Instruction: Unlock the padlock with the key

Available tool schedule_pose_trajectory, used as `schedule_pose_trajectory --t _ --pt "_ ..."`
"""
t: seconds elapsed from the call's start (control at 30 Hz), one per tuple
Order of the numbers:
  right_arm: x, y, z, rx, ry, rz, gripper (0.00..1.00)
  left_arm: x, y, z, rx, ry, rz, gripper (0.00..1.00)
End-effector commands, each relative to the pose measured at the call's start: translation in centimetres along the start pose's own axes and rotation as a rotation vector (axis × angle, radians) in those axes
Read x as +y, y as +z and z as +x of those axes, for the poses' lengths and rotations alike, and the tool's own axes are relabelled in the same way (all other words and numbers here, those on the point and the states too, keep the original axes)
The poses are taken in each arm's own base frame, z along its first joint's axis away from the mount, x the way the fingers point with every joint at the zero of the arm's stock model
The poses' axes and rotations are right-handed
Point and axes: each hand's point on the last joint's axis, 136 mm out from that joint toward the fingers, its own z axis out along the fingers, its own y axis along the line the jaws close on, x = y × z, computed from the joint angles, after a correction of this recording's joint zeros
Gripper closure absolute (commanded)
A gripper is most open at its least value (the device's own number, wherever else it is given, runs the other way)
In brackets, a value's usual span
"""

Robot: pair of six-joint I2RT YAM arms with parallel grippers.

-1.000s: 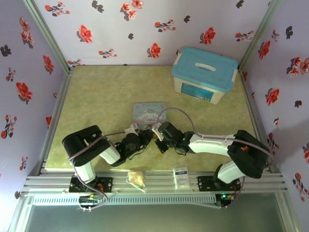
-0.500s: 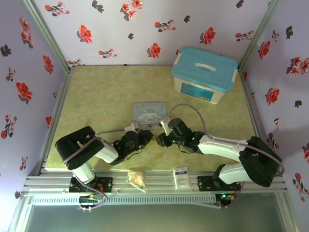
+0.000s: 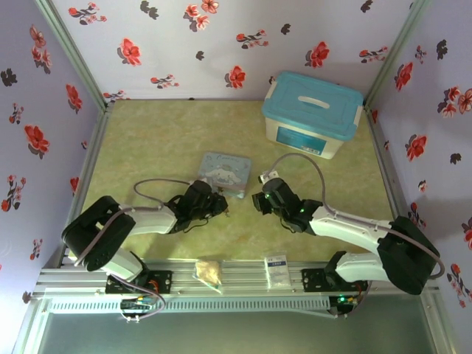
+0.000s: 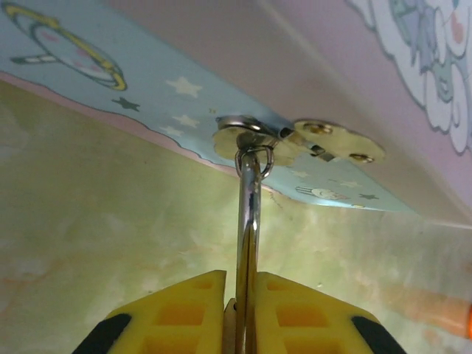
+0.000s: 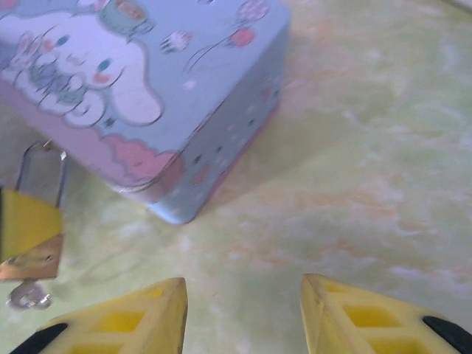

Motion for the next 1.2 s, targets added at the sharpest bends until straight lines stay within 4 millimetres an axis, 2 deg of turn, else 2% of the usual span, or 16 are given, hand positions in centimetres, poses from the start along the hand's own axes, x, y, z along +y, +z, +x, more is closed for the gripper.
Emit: schedule_pose_trajectory --t 0.0,0.3,0.4,0.9,1.17 --pt "-1.1 0.0 -1.7 -0.033 0.032 0.083 0.57 3.6 -0.7 1.0 0.092 0.084 -0.143 0.97" --pt "-0.7 1.5 -1.1 0.004 0.054 0.082 0.58 5.8 -2.3 -0.1 0.152 0.287 -0.423 0.91" --pt "-0.7 1.6 -0.9 0.011 0.054 0.085 0.58 6.2 -2.2 0.0 0.156 0.304 -0.45 0.88" --pt "-0.9 2.5 -0.1 0.05 0.047 0.107 0.58 5.7 -1.7 1.1 0.158 0.455 -0.627 0.8" --pt "-0.9 2.5 0.1 0.055 0.053 0.11 0.59 5.3 -1.9 1.0 0.147 0.477 -0.647 0.73"
